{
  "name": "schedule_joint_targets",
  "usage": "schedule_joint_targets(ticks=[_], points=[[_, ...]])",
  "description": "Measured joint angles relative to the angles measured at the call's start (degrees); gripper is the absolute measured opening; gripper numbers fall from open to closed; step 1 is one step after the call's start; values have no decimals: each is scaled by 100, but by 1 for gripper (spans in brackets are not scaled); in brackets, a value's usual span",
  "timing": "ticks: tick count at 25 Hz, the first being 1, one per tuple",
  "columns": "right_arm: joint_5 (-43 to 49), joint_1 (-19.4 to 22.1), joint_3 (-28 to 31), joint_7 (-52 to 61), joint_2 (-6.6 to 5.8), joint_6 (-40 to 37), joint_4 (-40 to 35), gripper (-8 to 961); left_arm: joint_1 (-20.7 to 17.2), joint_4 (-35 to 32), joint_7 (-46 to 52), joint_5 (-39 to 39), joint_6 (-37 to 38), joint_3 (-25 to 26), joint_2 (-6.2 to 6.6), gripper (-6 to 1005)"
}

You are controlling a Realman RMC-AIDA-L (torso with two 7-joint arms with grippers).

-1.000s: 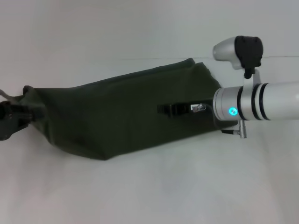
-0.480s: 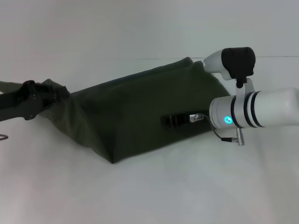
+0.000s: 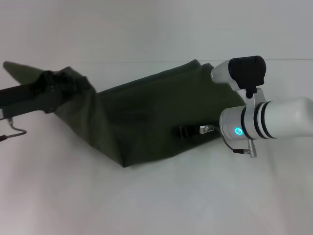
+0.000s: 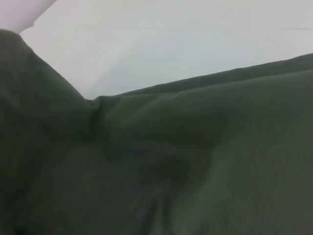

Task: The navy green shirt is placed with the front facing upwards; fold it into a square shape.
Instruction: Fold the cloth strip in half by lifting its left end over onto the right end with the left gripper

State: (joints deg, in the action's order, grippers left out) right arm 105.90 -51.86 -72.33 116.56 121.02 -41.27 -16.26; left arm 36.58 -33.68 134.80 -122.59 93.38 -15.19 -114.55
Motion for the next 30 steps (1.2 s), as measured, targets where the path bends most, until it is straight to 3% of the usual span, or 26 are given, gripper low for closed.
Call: schedule_joint_targets(ticks=[16,22,26,30], points=[[-9,22,-9,-2,0,-64,18,-1,828,361,-322,234,-147,-67,-388,49],[-24,64,-7,-1,-1,-141,18,-1,1086,470,-542,315,-586,-178,-720,50],[-373,258,18,-14,-47,-239,-73,-1,1163,561,-718,470,-892,-235,-885,49],[-596,590,43,-5,-73,-437,-444,-1,1214,805,-938,708,-1134,-273,-937,49]])
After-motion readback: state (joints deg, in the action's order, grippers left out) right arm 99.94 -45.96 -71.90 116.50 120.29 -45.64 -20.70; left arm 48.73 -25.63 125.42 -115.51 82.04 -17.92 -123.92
